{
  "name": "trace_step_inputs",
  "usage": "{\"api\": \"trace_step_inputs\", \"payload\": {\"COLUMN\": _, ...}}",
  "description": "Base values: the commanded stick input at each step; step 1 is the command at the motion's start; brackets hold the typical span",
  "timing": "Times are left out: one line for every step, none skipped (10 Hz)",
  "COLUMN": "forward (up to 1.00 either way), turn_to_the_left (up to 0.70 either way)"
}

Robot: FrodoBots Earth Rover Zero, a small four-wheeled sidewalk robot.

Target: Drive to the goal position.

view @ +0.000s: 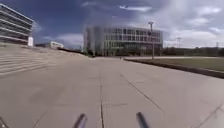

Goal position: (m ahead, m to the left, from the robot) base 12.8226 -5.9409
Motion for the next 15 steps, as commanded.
{"api": "trace_step_inputs", "payload": {"forward": 0.50, "turn_to_the_left": 0.00}}
{"api": "trace_step_inputs", "payload": {"forward": 0.50, "turn_to_the_left": 0.00}}
{"api": "trace_step_inputs", "payload": {"forward": 0.50, "turn_to_the_left": 0.00}}
{"api": "trace_step_inputs", "payload": {"forward": 0.50, "turn_to_the_left": 0.00}}
{"api": "trace_step_inputs", "payload": {"forward": 0.50, "turn_to_the_left": 0.00}}
{"api": "trace_step_inputs", "payload": {"forward": 0.50, "turn_to_the_left": 0.00}}
{"api": "trace_step_inputs", "payload": {"forward": 0.50, "turn_to_the_left": 0.00}}
{"api": "trace_step_inputs", "payload": {"forward": 0.50, "turn_to_the_left": 0.00}}
{"api": "trace_step_inputs", "payload": {"forward": 0.50, "turn_to_the_left": 0.00}}
{"api": "trace_step_inputs", "payload": {"forward": 0.50, "turn_to_the_left": 0.00}}
{"api": "trace_step_inputs", "payload": {"forward": 0.50, "turn_to_the_left": 0.00}}
{"api": "trace_step_inputs", "payload": {"forward": 0.50, "turn_to_the_left": 0.00}}
{"api": "trace_step_inputs", "payload": {"forward": 0.50, "turn_to_the_left": 0.00}}
{"api": "trace_step_inputs", "payload": {"forward": 0.50, "turn_to_the_left": 0.00}}
{"api": "trace_step_inputs", "payload": {"forward": 0.50, "turn_to_the_left": 0.00}}
